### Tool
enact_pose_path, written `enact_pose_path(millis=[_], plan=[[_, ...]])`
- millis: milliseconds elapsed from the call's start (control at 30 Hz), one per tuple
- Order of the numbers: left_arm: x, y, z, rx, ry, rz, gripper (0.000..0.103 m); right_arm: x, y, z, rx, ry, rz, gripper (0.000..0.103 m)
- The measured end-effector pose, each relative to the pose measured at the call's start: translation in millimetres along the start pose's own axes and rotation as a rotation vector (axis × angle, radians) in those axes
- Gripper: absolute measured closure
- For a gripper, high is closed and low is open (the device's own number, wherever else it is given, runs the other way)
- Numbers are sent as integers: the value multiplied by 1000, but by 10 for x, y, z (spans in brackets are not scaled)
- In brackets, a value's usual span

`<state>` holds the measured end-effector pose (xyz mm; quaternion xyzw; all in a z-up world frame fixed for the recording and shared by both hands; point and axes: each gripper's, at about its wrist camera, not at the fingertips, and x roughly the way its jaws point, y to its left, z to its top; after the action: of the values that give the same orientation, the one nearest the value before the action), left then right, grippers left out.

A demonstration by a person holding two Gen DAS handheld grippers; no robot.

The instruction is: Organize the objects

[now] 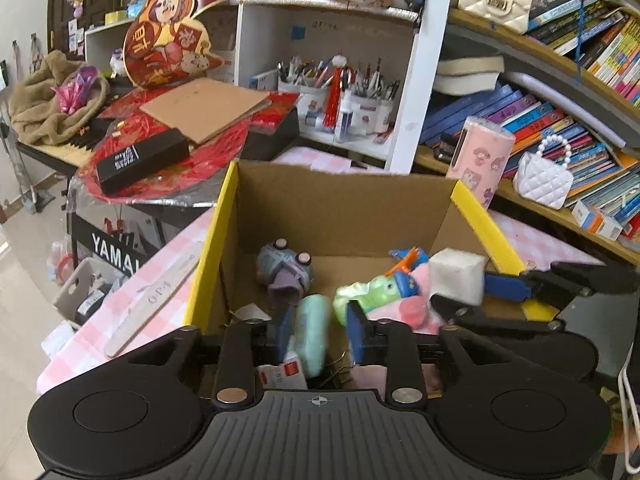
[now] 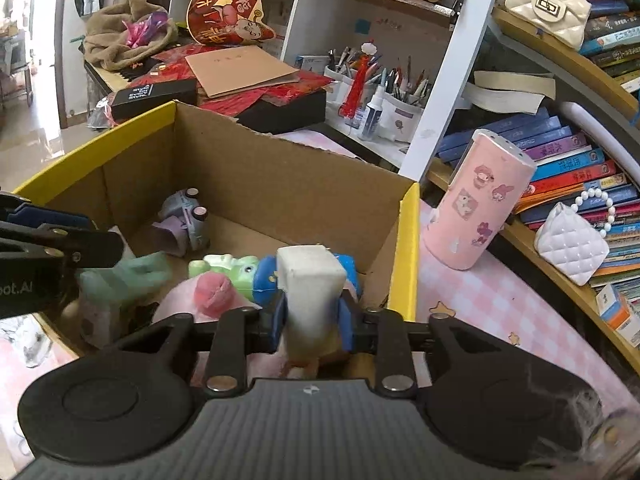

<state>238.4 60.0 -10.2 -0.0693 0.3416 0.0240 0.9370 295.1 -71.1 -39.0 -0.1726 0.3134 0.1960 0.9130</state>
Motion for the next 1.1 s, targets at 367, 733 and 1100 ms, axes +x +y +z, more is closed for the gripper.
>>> enact_pose_path(millis=[367,733,1100], plan=[[-677,-38,33,44,-175,-54,16,-816,40,-57,203,-151,-45,41],[-1261,-9,-457,58,-218,-33,4,-1666,419,-602,402,-174,-282,21],[-1564,-165,-1099,124,-130,-39,0,-2295,793,-1398,510,-114,-438,7]])
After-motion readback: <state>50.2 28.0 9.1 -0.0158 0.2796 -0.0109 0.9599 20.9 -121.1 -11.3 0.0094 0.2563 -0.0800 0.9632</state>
